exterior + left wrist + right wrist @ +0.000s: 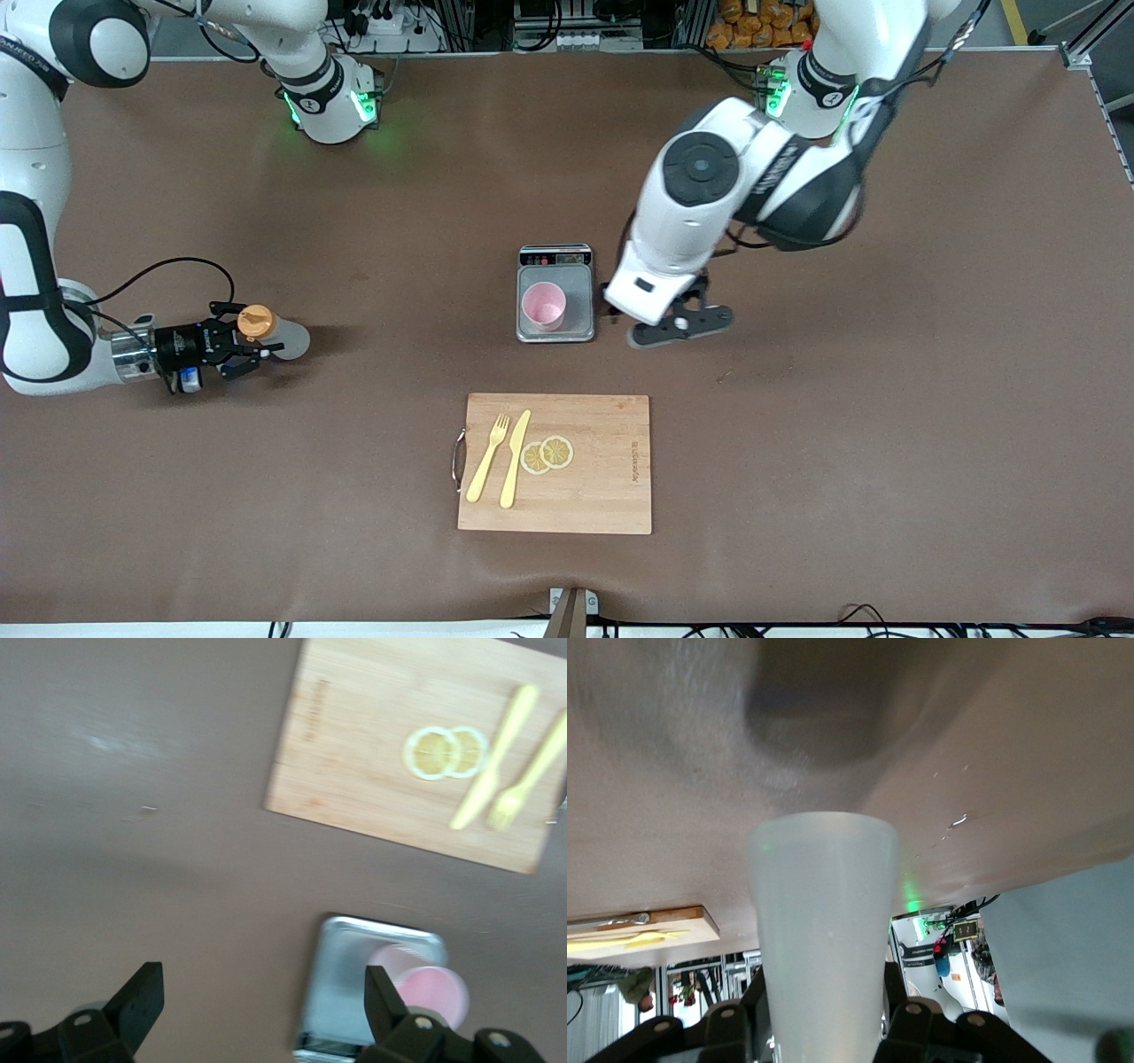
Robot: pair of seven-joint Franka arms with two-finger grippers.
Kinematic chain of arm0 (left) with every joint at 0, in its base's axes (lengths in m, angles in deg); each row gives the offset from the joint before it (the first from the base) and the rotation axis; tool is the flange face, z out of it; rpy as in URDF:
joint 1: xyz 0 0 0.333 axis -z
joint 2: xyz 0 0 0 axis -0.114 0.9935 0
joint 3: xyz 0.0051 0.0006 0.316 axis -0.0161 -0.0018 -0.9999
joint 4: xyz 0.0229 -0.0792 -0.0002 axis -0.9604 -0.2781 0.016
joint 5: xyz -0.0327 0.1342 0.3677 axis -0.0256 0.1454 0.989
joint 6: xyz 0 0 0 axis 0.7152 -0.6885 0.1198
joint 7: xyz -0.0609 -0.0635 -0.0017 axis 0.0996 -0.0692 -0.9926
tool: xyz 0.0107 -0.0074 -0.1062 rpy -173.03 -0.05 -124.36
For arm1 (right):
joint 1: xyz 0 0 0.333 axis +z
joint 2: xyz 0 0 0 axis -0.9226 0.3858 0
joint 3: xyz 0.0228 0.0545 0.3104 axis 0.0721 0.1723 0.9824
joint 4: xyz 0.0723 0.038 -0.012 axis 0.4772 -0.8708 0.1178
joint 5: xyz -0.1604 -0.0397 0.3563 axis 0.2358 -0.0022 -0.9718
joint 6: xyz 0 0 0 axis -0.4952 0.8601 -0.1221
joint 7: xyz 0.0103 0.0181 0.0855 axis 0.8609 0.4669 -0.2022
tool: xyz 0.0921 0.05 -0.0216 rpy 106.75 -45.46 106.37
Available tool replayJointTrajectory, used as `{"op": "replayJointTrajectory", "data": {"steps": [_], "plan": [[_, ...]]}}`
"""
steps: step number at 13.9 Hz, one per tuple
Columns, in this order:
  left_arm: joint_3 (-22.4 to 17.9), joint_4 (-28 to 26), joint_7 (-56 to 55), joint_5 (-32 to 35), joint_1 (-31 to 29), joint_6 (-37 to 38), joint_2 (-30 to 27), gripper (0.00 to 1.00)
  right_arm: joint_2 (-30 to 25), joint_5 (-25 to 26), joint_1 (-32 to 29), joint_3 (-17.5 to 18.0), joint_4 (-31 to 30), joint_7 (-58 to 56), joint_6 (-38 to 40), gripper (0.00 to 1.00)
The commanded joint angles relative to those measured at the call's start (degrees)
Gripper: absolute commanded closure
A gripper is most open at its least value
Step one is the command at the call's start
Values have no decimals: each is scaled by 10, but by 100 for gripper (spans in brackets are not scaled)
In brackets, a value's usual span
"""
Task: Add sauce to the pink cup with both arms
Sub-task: 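Retract the left gripper while the right gripper lifts the white bottle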
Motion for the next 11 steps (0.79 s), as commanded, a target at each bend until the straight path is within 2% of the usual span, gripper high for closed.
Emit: {"op": "replayJointTrajectory", "data": {"steps": [1, 3, 5, 8, 11], "plan": [[5, -20, 89, 10, -62, 39, -50, 0, -48, 24, 48, -4, -8, 80, -15, 48], [8, -27, 155, 5, -116, 58, -78, 0, -69, 41, 81, -4, -10, 133, -36, 48], [10, -62, 218, -2, -166, 59, -118, 0, -91, 58, 101, -4, -9, 177, -44, 48], [2, -97, 295, -17, -209, 59, -162, 0, -126, 90, 141, -3, -11, 255, -74, 49], [-94, -158, 390, -28, -165, 59, -237, 0, -151, 116, 191, -4, -10, 335, -93, 50]]}}
